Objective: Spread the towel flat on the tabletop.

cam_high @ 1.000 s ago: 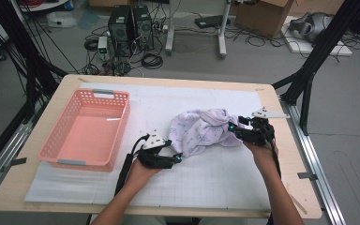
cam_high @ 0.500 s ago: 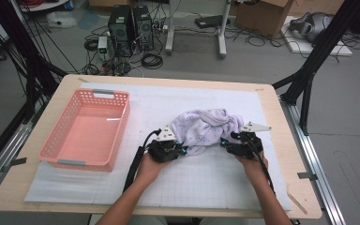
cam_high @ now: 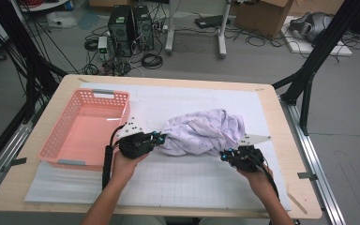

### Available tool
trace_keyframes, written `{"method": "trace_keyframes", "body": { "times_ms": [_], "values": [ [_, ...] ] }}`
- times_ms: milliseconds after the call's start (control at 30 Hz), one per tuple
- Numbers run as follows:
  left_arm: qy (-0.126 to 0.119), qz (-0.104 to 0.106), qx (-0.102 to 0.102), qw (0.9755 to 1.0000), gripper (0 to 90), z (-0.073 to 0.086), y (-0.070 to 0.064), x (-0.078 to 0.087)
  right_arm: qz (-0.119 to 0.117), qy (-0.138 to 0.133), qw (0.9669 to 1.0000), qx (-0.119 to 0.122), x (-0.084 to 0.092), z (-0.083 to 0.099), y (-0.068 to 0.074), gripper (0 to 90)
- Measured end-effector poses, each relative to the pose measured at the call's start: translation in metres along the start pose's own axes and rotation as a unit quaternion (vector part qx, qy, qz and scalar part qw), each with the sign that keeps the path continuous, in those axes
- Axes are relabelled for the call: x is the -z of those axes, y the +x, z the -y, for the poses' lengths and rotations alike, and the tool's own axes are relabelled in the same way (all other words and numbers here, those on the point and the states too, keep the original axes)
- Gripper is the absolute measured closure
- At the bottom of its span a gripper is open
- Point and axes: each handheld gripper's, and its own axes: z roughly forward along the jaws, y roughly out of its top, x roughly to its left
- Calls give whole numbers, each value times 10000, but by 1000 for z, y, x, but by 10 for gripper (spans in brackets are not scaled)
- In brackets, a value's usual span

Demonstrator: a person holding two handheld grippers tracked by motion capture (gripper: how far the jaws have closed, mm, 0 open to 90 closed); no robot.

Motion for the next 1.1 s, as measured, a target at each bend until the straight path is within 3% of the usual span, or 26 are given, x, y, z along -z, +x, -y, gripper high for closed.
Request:
{"method": "trace_keyframes", "body": {
  "times_ms": [267,433,500,533,600,667,767,867,1000,1067,1100],
  "values": [
    [-98,-261,-20,9996,846,-3,2,4,-625,125,9980,12,30,31,26,855],
    [-204,-493,37,9986,854,-6,5,1,-1195,276,9923,177,47,46,39,856],
    [-103,-490,-17,9987,854,-5,6,-5,-1191,254,9924,200,52,49,39,810],
    [-48,-483,-23,9988,854,-4,5,-8,-1162,156,9930,131,54,48,38,714],
    [17,-468,-28,9989,854,-3,4,-14,-1089,-164,9939,-64,58,43,32,616],
    [10,-466,-23,9989,854,-2,4,-18,-819,-525,9951,-167,60,35,28,528],
    [97,-466,-49,9989,854,-5,4,-27,-507,-605,9966,-216,48,18,24,493],
    [186,-497,-179,9984,853,-13,4,-37,-437,-548,9975,-113,21,-2,26,480],
    [325,-595,-353,9971,852,-26,7,-48,-658,-442,9968,-104,-23,-29,32,461],
    [340,-688,-410,9962,853,-33,10,-52,-602,-159,9981,-2,-45,-38,35,513],
    [305,-754,-422,9958,853,-36,12,-52,-602,74,9982,-44,-54,-41,34,594]
  ]
}}
